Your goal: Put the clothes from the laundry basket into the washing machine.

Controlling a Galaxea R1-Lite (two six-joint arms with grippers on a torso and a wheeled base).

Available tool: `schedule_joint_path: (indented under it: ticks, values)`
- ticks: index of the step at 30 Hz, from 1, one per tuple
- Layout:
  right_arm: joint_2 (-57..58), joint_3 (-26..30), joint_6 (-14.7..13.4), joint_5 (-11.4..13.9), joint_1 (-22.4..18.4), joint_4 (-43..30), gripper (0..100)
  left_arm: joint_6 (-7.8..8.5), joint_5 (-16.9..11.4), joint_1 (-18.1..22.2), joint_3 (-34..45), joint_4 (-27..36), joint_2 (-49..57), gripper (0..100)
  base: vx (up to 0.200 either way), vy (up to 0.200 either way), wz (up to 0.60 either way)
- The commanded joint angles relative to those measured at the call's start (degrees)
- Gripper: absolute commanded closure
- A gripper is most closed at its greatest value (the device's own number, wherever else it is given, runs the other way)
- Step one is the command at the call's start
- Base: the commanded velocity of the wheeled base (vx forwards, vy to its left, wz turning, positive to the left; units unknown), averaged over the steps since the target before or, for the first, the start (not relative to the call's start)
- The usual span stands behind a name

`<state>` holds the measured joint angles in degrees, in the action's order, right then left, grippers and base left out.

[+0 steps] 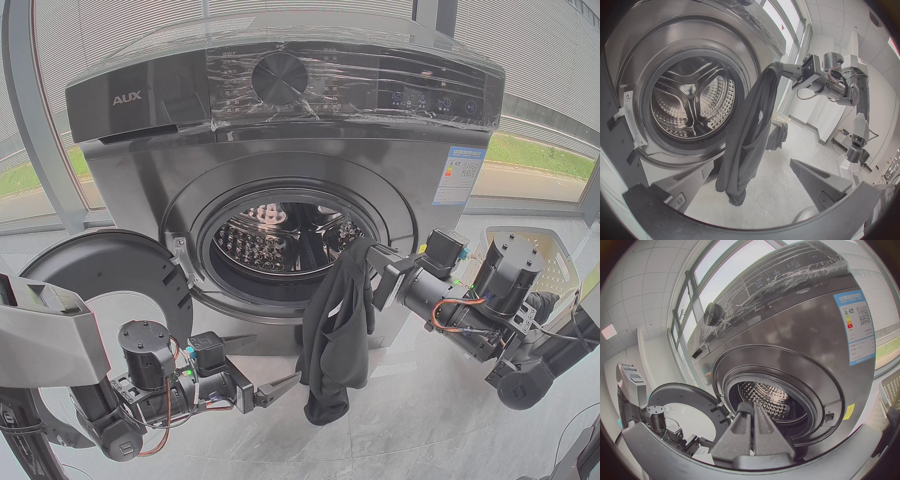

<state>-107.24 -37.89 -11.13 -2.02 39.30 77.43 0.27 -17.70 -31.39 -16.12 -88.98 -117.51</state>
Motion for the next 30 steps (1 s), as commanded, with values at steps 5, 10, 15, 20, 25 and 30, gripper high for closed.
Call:
schedule_joint_path:
  ticks: [5, 10, 15, 20, 25, 30]
  values:
    - [-0.34, -3.42, -0.12, -1.93, 0.42, -2.64, 100, -0.18, -0.05, -0.34, -0.76, -0.23, -0.97, 0, 0.0, 0.0, 0.0]
    - [-0.43, -5.18, -0.47, -3.16, 1.83, -4.49, 100, -0.09, 0.3, -0.34, -1.02, -0.14, -1.06, 0, 0.0, 0.0, 0.0]
    - [-1.13, -6.94, -0.74, -3.6, 2.45, -5.98, 100, -0.88, 0.47, -0.34, -1.99, -0.14, -2.2, 0, 0.0, 0.0, 0.0]
    - [-1.74, -8.17, -0.74, -3.87, 2.53, -5.98, 100, -0.88, -0.05, -0.6, -3.84, -0.14, -5.01, 0, 0.0, 0.0, 0.0]
    - [-1.74, -8.34, -0.74, -3.87, 2.71, -5.89, 100, -1.85, -1.28, -1.3, -6.3, -0.14, -7.65, 0, 0.0, 0.0, 0.0]
    - [-1.66, -8.25, -0.82, -3.87, 3.68, -5.63, 100, -4.49, -2.16, -1.48, -10.16, -0.14, -10.11, 0, 0.0, 0.0, 0.0]
